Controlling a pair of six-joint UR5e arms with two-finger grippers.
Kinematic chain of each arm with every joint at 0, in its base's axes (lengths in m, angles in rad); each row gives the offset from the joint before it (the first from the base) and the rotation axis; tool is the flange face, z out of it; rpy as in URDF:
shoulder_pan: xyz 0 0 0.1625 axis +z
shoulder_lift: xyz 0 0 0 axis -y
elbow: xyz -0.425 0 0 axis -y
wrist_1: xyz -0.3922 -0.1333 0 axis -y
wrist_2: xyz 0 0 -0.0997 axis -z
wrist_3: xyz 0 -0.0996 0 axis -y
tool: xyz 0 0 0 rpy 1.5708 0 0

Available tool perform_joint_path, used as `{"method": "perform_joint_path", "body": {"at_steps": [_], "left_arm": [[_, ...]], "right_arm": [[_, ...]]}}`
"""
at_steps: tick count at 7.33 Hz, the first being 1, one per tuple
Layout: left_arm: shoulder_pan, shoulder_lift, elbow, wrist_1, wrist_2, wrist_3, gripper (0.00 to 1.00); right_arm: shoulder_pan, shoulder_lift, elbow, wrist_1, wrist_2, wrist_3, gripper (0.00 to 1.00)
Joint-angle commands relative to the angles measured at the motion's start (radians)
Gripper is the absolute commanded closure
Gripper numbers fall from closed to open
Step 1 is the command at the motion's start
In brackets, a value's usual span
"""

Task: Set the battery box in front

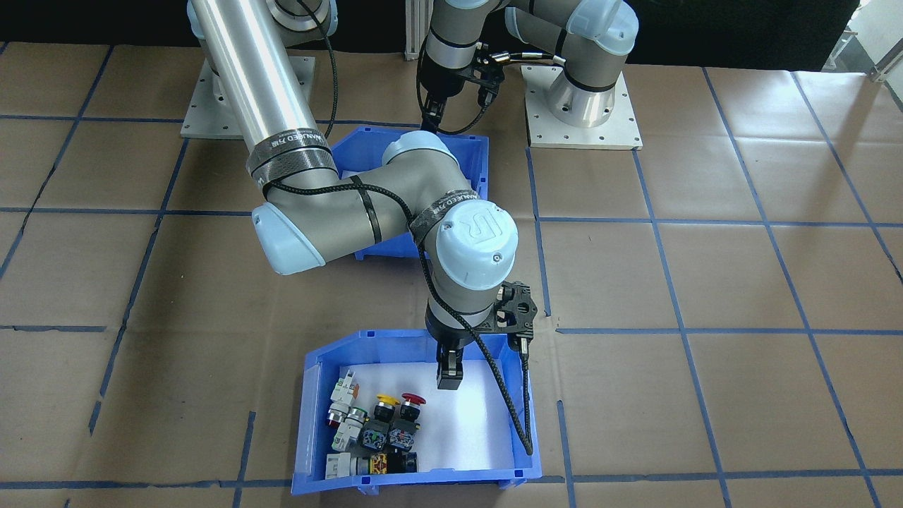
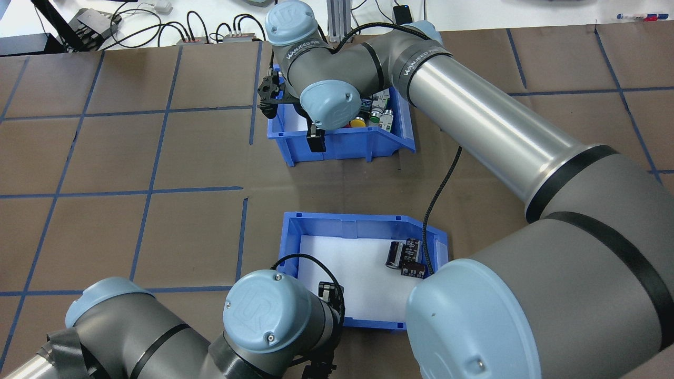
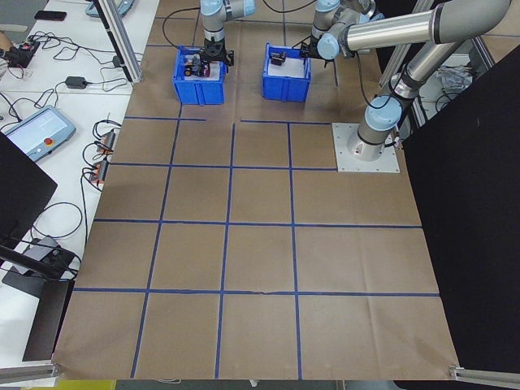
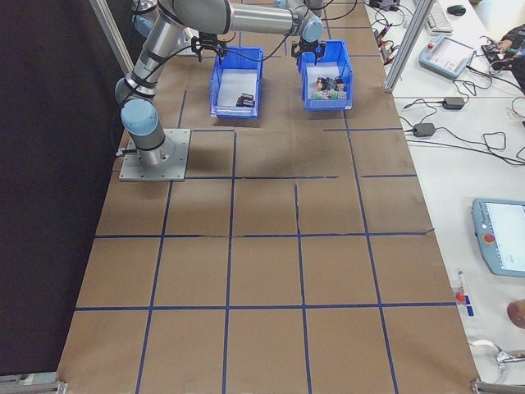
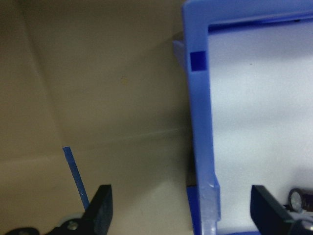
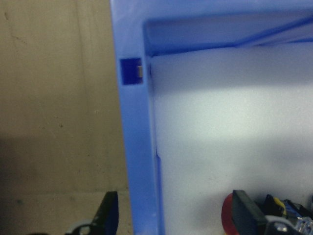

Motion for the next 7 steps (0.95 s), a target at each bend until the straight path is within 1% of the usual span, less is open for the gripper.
{"method": "perform_joint_path", "body": {"at_steps": [1,2,3,4,5,6,7], "left_arm": [[0.001,-0.016,-0.001,0.015,0.002,-0.001,0.16],[-0.001,-0.049,0.001,0.036,0.004,0.001,0.16],[-0.001,-0.090,-0.002,0.097,0.004,-0.008,0.16],[-0.005,-0.094,-0.002,0.122,0.001,-0.022,0.48],[-0.005,-0.094,-0.004,0.145,-0.001,-0.019,0.82],[-0.005,-0.095,-0.010,0.208,0.001,-0.007,1.00],[0.001,-0.065,-0.007,0.218,0.026,0.045,1.00]], "right_arm": [[0.001,-0.007,-0.005,-0.003,-0.057,-0.007,0.70],[0.000,-0.011,-0.008,-0.003,-0.059,-0.007,0.83],[0.001,-0.014,-0.008,-0.003,-0.057,-0.008,0.93],[-0.003,-0.017,-0.014,-0.003,-0.057,-0.040,0.96],[-0.015,-0.037,-0.026,-0.003,-0.057,-0.056,0.97],[-0.035,-0.068,-0.023,0.010,-0.059,-0.105,0.98],[-0.079,-0.111,-0.009,0.021,-0.059,-0.157,0.99]]}}
